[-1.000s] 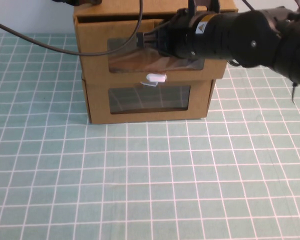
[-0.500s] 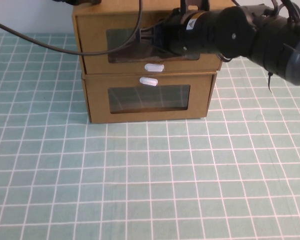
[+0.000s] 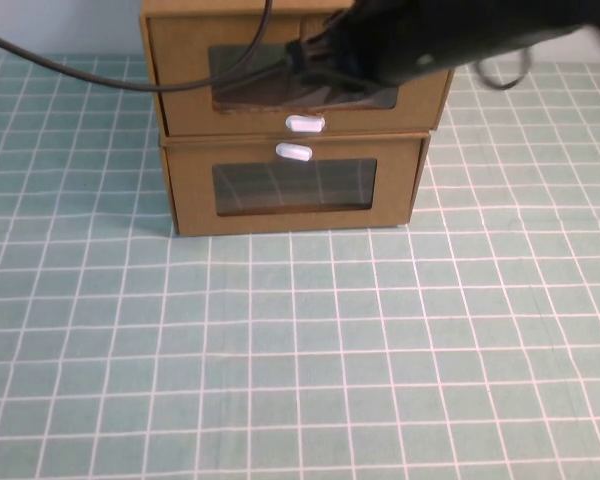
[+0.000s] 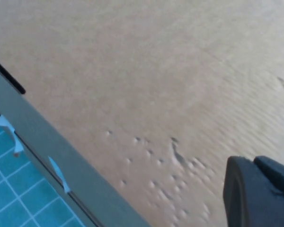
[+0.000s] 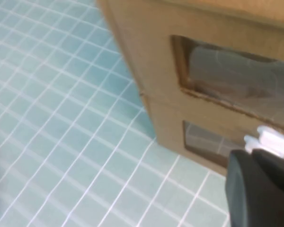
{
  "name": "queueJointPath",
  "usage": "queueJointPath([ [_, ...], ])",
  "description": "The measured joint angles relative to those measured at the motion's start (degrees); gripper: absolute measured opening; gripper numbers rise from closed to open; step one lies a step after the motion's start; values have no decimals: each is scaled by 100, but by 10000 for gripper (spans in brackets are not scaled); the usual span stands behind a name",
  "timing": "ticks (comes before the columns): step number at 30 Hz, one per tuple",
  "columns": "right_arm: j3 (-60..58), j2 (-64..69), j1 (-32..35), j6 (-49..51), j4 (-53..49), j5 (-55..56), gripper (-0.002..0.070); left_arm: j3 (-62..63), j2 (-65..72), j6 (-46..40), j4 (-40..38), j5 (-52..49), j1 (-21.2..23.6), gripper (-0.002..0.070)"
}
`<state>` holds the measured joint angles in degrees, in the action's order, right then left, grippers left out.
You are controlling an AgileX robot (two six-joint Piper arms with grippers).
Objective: Close the shoe box
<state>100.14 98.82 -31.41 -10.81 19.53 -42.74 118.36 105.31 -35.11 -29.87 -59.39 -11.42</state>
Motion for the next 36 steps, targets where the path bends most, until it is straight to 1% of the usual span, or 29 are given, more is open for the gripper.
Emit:
queueJointPath([
  [5,-300,-928,0,-23,-114,-625,-11,-27,-246,76,75,-382,0,-5],
  [8,-912,-1631,0,62,-179,-841,-11,-297,-528,87,75,-300,0,-5],
  [12,-1934,-2824,0,442,-531,-908,-11,-1099,-1233,99,75,94,0,-5],
  [15,-2893,-3903,0,717,-796,-934,-11,-2035,-2011,-23,-56,596,-13,-5],
  [18,-3750,-5170,0,1032,-941,-982,-11,-3247,-3018,-168,-211,1109,-22,-5],
  [24,-4789,-7353,0,1623,-1149,-1456,-11,-5553,-5042,-553,-546,2135,-22,-5],
  [29,-5346,-8394,0,1960,-1185,-1841,-11,-7318,-6658,-887,-875,2932,-22,-5],
  [32,-5630,-8747,0,2007,-1185,-1871,-11,-8014,-7478,-970,-915,3104,-22,-5],
  [36,-6172,-8941,0,2007,-1185,-1406,-11,-8833,-8203,-1046,-1083,3258,-22,-5],
])
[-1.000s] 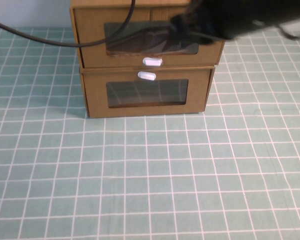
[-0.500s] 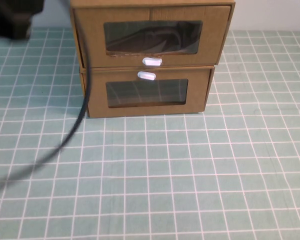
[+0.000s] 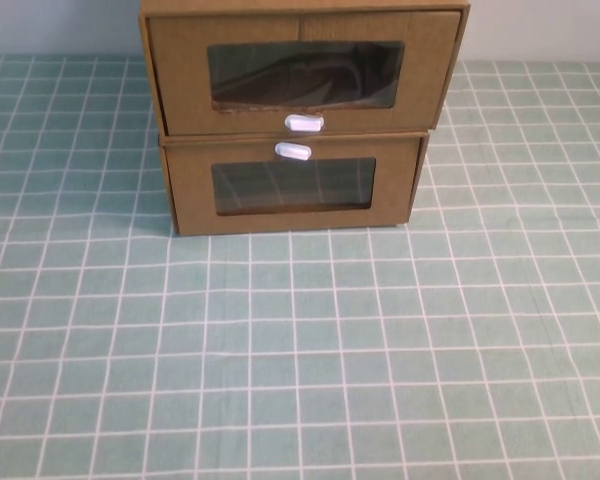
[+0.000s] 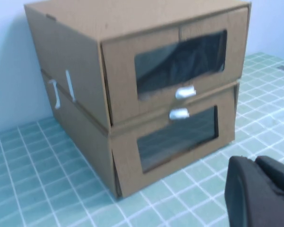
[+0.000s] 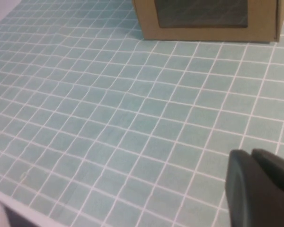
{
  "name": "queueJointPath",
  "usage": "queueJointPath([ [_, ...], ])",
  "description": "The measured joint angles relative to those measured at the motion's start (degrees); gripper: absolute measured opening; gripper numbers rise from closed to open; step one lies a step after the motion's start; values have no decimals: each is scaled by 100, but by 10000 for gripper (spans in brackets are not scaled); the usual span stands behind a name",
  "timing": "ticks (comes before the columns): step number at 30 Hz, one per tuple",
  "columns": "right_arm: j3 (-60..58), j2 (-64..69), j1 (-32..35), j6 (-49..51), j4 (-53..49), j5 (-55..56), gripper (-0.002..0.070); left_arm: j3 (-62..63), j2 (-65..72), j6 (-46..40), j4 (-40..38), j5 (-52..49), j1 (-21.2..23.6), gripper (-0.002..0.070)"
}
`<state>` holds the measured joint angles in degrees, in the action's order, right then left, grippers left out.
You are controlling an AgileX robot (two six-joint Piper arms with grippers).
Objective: Close the shoe box
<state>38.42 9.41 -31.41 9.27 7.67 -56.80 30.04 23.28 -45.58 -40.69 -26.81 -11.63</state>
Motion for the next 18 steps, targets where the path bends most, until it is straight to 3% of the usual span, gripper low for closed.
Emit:
queueJointPath([
  [12,-2546,-22,0,-232,322,3659,-11,-2229,-1701,-210,-628,2122,0,-5],
  [18,-3198,-22,0,-232,345,4483,-11,-3023,-1715,-210,-692,2799,0,-5],
])
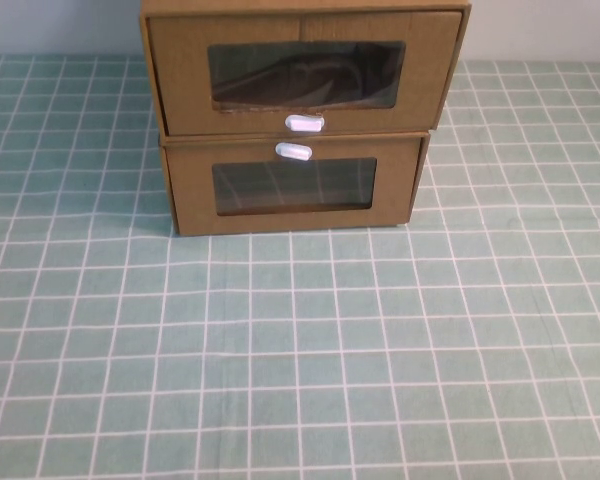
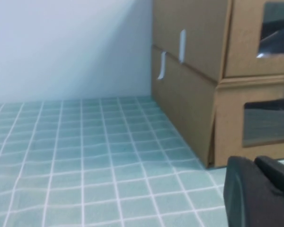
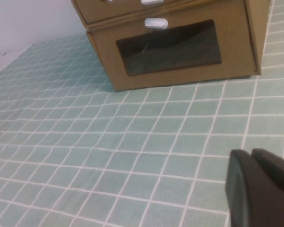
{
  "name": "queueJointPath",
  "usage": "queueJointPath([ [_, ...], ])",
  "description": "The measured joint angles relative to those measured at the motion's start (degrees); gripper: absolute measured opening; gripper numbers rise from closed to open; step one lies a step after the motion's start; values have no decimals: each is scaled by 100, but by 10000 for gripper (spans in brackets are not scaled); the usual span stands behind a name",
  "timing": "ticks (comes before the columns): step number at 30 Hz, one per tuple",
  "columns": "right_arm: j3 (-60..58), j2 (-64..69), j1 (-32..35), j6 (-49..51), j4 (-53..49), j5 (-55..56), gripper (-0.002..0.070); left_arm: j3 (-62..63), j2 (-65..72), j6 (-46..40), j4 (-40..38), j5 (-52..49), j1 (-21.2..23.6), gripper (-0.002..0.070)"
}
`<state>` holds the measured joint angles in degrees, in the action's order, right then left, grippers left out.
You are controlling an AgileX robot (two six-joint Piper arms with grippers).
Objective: Close the shoe box
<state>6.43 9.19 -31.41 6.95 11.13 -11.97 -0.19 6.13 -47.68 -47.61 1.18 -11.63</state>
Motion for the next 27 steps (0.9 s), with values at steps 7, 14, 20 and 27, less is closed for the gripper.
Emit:
queueJointPath([
  [7,-68,0,0,0,16,-52,-11,-126,0,0,-38,-76,0,-5],
  [14,-68,0,0,-10,25,-244,-11,-128,0,0,-38,-320,0,-5],
  [20,-68,0,25,-10,-169,-303,-11,-128,0,0,-38,-340,0,-5],
  [27,-357,-176,1489,-57,-1341,-223,-11,-128,0,0,-38,-340,0,-5],
])
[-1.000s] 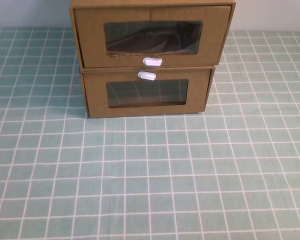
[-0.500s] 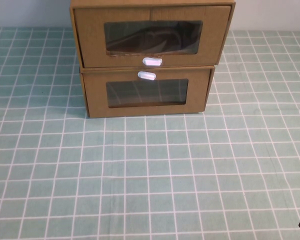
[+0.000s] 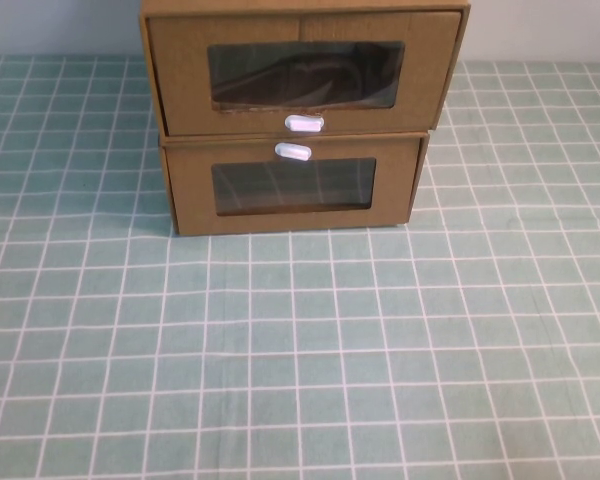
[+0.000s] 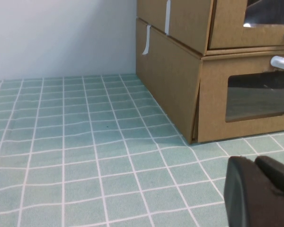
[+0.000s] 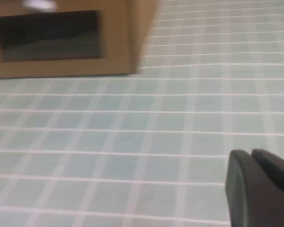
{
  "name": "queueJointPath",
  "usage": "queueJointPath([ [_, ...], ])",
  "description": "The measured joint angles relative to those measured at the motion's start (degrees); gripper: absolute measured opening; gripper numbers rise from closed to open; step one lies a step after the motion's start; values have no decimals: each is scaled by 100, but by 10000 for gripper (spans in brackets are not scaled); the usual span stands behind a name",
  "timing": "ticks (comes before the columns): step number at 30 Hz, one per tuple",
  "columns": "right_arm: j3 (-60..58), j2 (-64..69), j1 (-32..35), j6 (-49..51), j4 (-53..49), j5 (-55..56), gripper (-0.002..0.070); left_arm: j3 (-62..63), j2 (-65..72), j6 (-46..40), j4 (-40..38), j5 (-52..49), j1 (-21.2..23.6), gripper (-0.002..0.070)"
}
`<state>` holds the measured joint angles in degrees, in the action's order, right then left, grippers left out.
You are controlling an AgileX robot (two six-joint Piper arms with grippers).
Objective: Close the shoe box
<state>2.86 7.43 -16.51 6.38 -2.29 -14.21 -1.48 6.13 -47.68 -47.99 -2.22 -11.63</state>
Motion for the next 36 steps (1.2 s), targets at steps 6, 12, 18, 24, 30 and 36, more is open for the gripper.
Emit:
queueJointPath([
  [6,-442,-620,1322,0,-164,240,-11,0,0,0,0,0,0,-5],
  [12,-441,-786,1424,-225,-217,-270,-11,0,-8,0,0,0,0,-5],
  [18,-441,-786,1424,-270,-177,-538,-11,0,-8,0,0,10,0,-5],
  [24,-441,-786,1424,-279,-169,-547,-11,0,-8,0,0,10,0,-5],
  [30,-441,-786,1424,-279,-163,-547,-11,0,-8,0,0,10,0,-5],
  [36,-441,-786,1424,-279,-155,-547,-12,0,-8,0,0,10,0,-5],
])
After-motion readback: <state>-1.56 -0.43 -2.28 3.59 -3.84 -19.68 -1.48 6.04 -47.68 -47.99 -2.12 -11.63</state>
